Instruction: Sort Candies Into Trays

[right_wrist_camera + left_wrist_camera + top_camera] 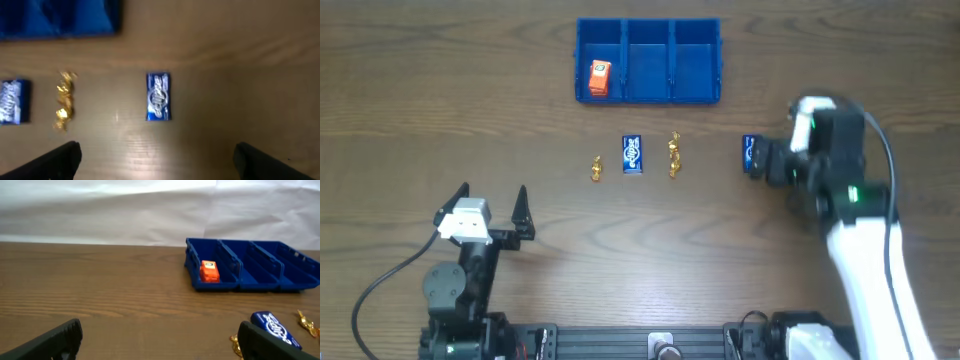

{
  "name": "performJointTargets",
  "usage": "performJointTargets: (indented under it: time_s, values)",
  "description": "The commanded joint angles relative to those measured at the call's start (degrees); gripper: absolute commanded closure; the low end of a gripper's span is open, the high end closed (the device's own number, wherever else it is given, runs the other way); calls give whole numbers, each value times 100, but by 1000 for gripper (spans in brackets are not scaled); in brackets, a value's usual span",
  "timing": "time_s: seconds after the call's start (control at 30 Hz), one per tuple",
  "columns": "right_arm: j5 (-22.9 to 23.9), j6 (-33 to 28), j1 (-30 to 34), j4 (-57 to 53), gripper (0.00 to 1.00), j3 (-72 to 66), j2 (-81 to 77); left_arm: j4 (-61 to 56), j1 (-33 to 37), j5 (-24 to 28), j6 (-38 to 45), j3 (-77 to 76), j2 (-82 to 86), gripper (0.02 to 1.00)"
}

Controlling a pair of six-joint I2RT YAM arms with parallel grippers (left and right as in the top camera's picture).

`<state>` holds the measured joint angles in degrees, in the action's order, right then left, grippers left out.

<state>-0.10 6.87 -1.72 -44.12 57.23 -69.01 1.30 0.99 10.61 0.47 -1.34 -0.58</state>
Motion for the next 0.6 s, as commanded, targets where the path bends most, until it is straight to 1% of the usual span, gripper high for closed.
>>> performJointTargets:
  time_s: [0.03, 0.23, 0.33, 0.4, 0.6]
  values:
    - [103, -90, 17, -522, 3, 903, -1486, 195, 22, 142, 83, 107, 37, 20]
    - [70, -94, 13, -282, 3, 1056, -2680, 195, 22, 142, 83, 107, 37, 23]
    - [46, -133, -39, -13, 3, 1056, -3049, 195, 22, 142, 83, 107, 37, 23]
    - [55, -273, -85, 160, 3, 1056, -3294, 195, 22, 142, 83, 107, 37, 20]
    - [94, -289, -85, 466, 3, 1056, -3659, 195, 22, 142, 83, 107, 37, 20]
